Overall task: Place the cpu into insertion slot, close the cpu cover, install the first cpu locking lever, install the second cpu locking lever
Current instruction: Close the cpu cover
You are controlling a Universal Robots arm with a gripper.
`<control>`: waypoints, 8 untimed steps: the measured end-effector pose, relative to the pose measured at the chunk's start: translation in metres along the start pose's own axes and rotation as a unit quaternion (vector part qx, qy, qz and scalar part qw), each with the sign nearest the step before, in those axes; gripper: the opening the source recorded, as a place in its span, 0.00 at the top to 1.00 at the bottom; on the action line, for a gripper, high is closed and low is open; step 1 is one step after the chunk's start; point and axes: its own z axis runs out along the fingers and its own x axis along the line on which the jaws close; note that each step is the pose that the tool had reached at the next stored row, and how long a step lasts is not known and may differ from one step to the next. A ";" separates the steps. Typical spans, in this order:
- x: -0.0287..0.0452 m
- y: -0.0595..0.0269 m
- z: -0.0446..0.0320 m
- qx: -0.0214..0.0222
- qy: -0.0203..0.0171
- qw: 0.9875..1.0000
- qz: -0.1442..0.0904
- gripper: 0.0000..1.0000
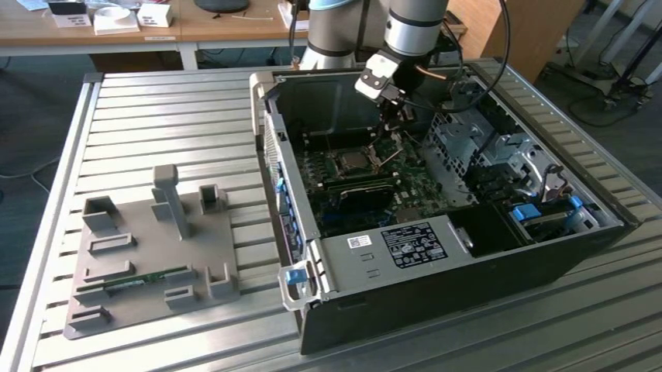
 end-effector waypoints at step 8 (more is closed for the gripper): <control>0.0000 0.0001 -0.0015 0.000 0.000 1.000 0.000 0.89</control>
